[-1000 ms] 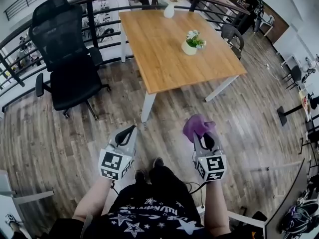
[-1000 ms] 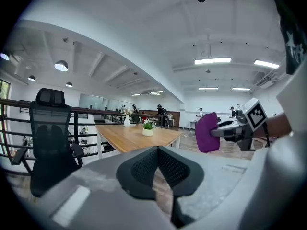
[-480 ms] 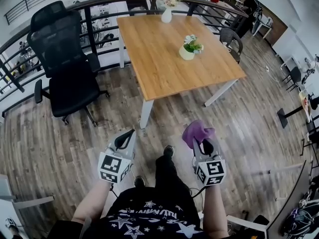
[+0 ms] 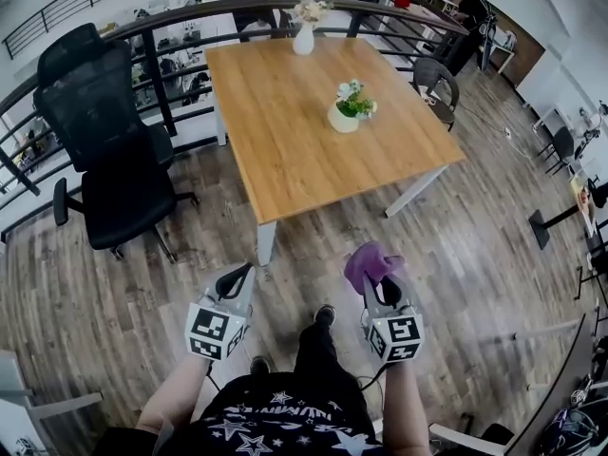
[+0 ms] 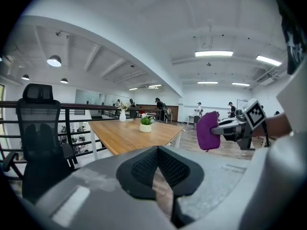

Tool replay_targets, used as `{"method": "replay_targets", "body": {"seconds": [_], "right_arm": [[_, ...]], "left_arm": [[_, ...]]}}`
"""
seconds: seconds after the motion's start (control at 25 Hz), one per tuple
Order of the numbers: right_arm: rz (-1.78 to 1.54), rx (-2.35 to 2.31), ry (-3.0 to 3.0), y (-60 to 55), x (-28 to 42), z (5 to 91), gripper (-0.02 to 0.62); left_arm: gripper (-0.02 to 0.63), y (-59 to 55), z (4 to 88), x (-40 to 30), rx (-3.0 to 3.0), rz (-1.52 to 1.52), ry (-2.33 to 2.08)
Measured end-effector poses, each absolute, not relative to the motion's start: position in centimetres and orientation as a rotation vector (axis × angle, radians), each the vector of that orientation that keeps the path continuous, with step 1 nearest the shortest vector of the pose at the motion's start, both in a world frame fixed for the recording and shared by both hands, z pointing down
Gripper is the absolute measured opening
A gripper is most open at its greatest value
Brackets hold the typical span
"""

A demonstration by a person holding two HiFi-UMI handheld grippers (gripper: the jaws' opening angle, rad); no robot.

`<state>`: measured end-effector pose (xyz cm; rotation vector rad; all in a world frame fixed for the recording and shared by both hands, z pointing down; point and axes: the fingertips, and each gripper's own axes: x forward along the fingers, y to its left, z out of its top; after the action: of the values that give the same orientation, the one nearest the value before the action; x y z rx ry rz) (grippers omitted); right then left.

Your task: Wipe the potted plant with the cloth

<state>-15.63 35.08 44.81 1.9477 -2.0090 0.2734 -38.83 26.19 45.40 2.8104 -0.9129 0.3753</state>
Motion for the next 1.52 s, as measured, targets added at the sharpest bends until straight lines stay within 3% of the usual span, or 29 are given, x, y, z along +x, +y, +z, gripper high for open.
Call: {"method": "replay_targets", "body": {"seconds": [1.0, 1.52], "right_arm": [[0.424, 1.93, -2.123, 19.1, 9.8, 48.8, 0.084], [0.465, 1.853, -2.181, 14.9, 16.0, 49.9, 0.084]], "left_arm": [[0.002, 12.6, 47.6, -16.3, 2.735, 0.507, -1.059], [0.002, 7.5, 47.8, -11.9, 2.629, 0.491, -1.209]]}}
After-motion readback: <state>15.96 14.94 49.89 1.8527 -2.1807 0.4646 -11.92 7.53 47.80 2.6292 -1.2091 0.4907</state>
